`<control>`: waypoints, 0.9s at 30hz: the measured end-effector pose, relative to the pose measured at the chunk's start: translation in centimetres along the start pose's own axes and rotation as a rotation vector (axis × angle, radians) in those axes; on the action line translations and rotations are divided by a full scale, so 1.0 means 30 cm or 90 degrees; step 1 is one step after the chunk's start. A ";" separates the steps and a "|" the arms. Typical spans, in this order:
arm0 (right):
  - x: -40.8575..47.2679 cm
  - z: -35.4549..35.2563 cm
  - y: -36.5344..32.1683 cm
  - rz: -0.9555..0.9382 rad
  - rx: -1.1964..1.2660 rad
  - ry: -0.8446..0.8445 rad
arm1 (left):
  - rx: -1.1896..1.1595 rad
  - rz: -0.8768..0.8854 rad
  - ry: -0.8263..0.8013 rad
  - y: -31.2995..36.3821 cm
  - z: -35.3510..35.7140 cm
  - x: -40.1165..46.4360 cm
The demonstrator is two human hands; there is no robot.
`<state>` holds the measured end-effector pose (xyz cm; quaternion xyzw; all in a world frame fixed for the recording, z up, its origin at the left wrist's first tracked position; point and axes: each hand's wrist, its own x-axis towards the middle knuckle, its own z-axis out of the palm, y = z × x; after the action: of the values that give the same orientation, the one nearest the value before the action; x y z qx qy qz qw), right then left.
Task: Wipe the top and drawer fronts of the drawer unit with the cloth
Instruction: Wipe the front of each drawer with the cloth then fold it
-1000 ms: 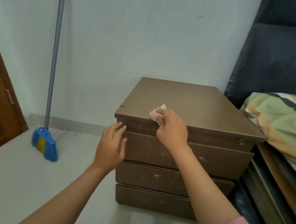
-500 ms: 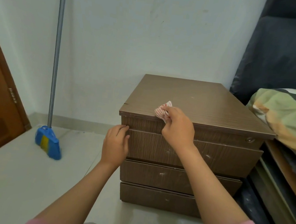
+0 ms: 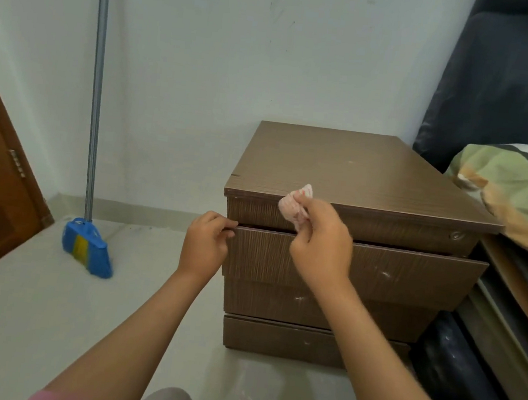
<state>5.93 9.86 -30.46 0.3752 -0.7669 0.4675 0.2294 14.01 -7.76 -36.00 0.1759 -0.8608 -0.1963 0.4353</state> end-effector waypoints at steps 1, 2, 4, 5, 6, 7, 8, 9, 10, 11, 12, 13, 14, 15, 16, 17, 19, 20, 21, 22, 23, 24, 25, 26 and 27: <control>-0.035 0.034 -0.018 -0.002 0.017 0.004 | -0.007 0.001 0.002 -0.001 -0.001 0.000; -0.063 0.079 -0.030 0.000 0.025 0.001 | -0.013 0.002 0.004 -0.002 -0.001 -0.001; -0.097 0.183 -0.035 0.013 0.012 -0.014 | -0.024 0.000 0.008 -0.003 -0.001 0.000; -0.106 0.231 -0.033 0.023 -0.005 -0.026 | -0.030 -0.003 0.009 -0.002 -0.001 0.000; -0.112 0.272 -0.030 0.033 -0.029 -0.043 | -0.033 -0.005 0.009 -0.002 -0.001 0.000; -0.116 0.306 -0.027 0.034 -0.059 -0.054 | -0.036 -0.007 0.009 -0.002 -0.001 0.000; -0.118 0.331 -0.021 0.028 -0.088 -0.053 | -0.039 -0.007 0.008 -0.003 -0.001 0.000; -0.117 0.347 -0.016 0.025 -0.106 -0.045 | -0.044 -0.005 0.006 -0.004 -0.001 -0.001; -0.113 0.356 -0.013 0.025 -0.113 -0.034 | -0.048 -0.002 0.006 -0.006 -0.001 -0.001; -0.109 0.357 -0.013 0.028 -0.117 -0.022 | -0.050 0.000 0.006 -0.008 -0.001 -0.001; -0.107 0.355 -0.013 0.031 -0.122 -0.014 | -0.050 0.003 0.006 -0.009 -0.002 -0.001; -0.107 0.351 -0.010 0.034 -0.129 -0.006 | -0.050 0.004 0.005 -0.009 -0.003 -0.001; -0.109 0.347 -0.004 0.036 -0.136 -0.001 | -0.050 0.005 0.003 -0.008 -0.004 -0.002; -0.110 0.339 0.002 0.038 -0.141 0.003 | -0.050 0.006 -0.001 -0.006 -0.006 -0.003; -0.110 0.330 0.010 0.044 -0.145 0.004 | -0.050 0.006 -0.004 -0.004 -0.007 -0.003; -0.111 0.318 0.018 0.052 -0.150 0.006 | -0.049 0.007 -0.006 -0.003 -0.009 -0.003; -0.110 0.288 0.037 0.073 -0.160 0.016 | -0.048 0.005 -0.008 -0.001 -0.009 -0.004; -0.109 0.270 0.047 0.082 -0.162 0.023 | -0.046 0.004 -0.007 -0.001 -0.009 -0.005; -0.108 0.252 0.058 0.091 -0.163 0.030 | -0.045 0.003 -0.008 -0.001 -0.009 -0.006; -0.107 0.235 0.072 0.098 -0.164 0.035 | -0.043 0.002 -0.008 -0.001 -0.009 -0.007; -0.106 0.217 0.085 0.105 -0.166 0.039 | -0.043 0.001 -0.009 -0.001 -0.009 -0.008; -0.104 0.199 0.098 0.112 -0.167 0.042 | -0.043 0.000 -0.010 -0.001 -0.009 -0.009; -0.102 0.181 0.111 0.122 -0.168 0.043 | -0.043 -0.002 -0.011 -0.001 -0.009 -0.010; -0.098 0.164 0.125 0.132 -0.168 0.043 | -0.043 -0.002 -0.012 -0.001 -0.008 -0.010; -0.096 0.146 0.138 0.144 -0.169 0.044 | -0.043 -0.002 -0.012 -0.001 -0.008 -0.010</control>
<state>4.42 8.18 -36.74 0.2365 -0.8510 0.3974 0.2488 14.38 -7.68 -36.08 0.1607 -0.8574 -0.2276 0.4327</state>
